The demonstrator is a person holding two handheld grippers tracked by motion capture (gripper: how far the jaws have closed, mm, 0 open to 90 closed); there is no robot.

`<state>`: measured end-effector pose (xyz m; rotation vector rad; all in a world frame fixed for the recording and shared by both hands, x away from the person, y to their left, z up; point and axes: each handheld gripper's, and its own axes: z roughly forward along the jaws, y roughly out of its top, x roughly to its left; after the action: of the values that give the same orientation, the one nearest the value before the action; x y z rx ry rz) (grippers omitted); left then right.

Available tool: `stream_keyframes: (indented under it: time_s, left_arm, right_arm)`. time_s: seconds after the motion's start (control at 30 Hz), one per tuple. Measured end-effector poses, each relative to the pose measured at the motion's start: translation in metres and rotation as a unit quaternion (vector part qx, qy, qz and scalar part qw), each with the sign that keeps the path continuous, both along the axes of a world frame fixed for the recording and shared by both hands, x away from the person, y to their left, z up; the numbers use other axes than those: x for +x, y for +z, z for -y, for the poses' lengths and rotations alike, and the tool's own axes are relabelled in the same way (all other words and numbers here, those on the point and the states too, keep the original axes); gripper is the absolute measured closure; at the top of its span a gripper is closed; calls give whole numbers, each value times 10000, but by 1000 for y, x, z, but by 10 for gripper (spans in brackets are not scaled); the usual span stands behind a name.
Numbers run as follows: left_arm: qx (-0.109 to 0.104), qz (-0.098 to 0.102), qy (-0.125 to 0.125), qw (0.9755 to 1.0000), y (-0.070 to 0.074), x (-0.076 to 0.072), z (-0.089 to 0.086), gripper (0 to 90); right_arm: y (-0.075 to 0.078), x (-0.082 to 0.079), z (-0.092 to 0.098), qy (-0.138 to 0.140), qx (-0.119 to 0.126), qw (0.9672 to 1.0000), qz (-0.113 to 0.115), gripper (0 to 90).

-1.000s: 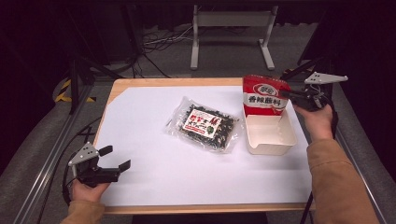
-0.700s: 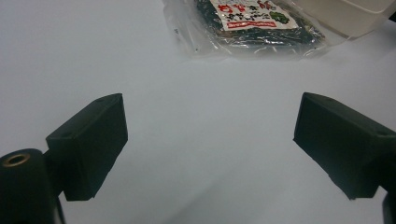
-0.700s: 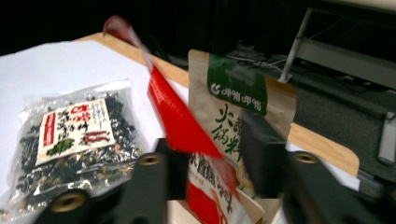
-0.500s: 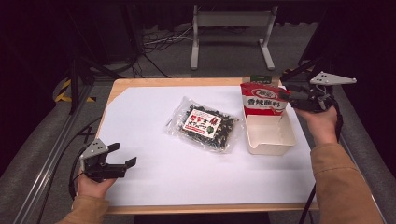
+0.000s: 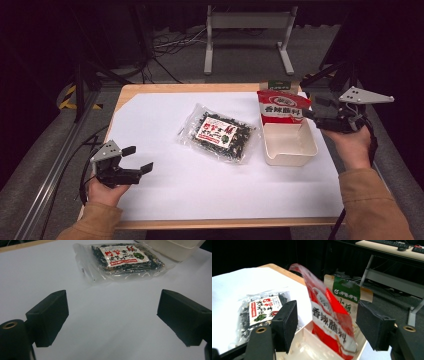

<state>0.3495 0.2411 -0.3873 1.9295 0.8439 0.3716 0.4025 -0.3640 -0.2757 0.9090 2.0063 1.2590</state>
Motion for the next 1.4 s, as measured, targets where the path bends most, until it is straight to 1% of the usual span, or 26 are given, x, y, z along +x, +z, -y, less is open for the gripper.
stream_keyframes:
  time_s: [0.03,0.13,0.2,0.23,0.27,0.33,0.37,0.43,0.47,0.53,0.57,0.63,0.7,0.77,0.87,0.9,0.97,1.03,1.07,1.1,1.2,1.27,1.3,1.33,1.37,1.4]
  left_arm:
    - [-15,1,-14,10000,2,1,1,102]
    - [39,78,-48,10000,5,4,5,83]
    - [67,64,-76,9999,7,6,7,71]
    - [85,30,-93,9999,8,7,9,65]
    - [103,38,-112,9999,8,9,9,63]
    - [104,-29,-128,9999,10,12,12,61]
    - [104,-29,-128,9999,10,12,12,60]
    - [129,-131,-137,9997,12,17,14,58]
    - [139,-116,-120,9998,12,18,15,53]
    - [185,-156,-106,9997,14,21,17,52]
    - [174,-192,-107,9996,15,23,18,53]
    - [202,-199,-97,9996,16,26,20,55]
    - [223,-248,-92,9994,18,31,21,55]
    - [182,-300,-80,9994,21,35,22,54]
    - [287,-344,-94,9990,25,44,26,49]
    - [287,-344,-94,9990,25,44,26,46]
    - [251,-433,-99,9987,27,53,29,41]
    - [139,-515,-129,9985,28,60,30,39]
    - [139,-515,-129,9985,28,60,30,30]
    - [98,-577,-85,9982,28,66,34,17]
    - [168,-549,-52,9983,27,73,38,17]
    - [114,-655,-101,9977,25,79,40,31]
    - [114,-655,-101,9977,25,79,40,42]
    - [100,-812,-92,9966,23,83,42,51]
    - [92,-858,-100,9962,21,86,43,51]
    - [24,-929,-73,9956,20,90,45,51]
  right_arm:
    - [1,-4,-1,-4,-27,10000,-14,334]
    - [1,-17,-3,26,-4,10000,15,331]
    - [0,-25,-4,31,31,10000,18,330]
    - [-1,-29,-4,19,57,10000,13,330]
    - [-2,-33,-4,20,63,10000,12,329]
    - [-5,-40,-5,22,49,10000,16,329]
    - [-5,-40,-5,22,49,10000,16,329]
    - [-10,-47,-8,66,76,9999,-27,328]
    - [-13,-50,-9,111,62,9999,-34,327]
    - [-17,-54,-12,128,23,9999,-34,328]
    - [-20,-55,-13,146,26,9999,-40,327]
    - [-24,-57,-14,183,69,9998,-63,326]
    - [-28,-60,-15,212,150,9996,-79,325]
    - [-33,-62,-15,234,208,9995,-85,324]
    - [-38,-62,-15,245,192,9994,-119,318]
    - [-39,-62,-16,249,142,9995,-154,318]
    - [-41,-63,-16,240,81,9996,-160,317]
    - [-43,-63,-16,256,86,9995,-191,316]
    - [-44,-63,-16,268,76,9994,-191,315]
    - [-44,-63,-16,268,71,9994,-204,315]
    - [-46,-63,-18,290,39,9993,-230,317]
    - [-47,-63,-19,315,-5,9992,-250,320]
    - [-47,-63,-19,315,-5,9992,-250,320]
    - [-47,-62,-21,342,-44,9991,-230,321]
    - [-47,-62,-21,342,-44,9991,-230,321]
    - [-47,-62,-21,353,-43,9991,-220,322]
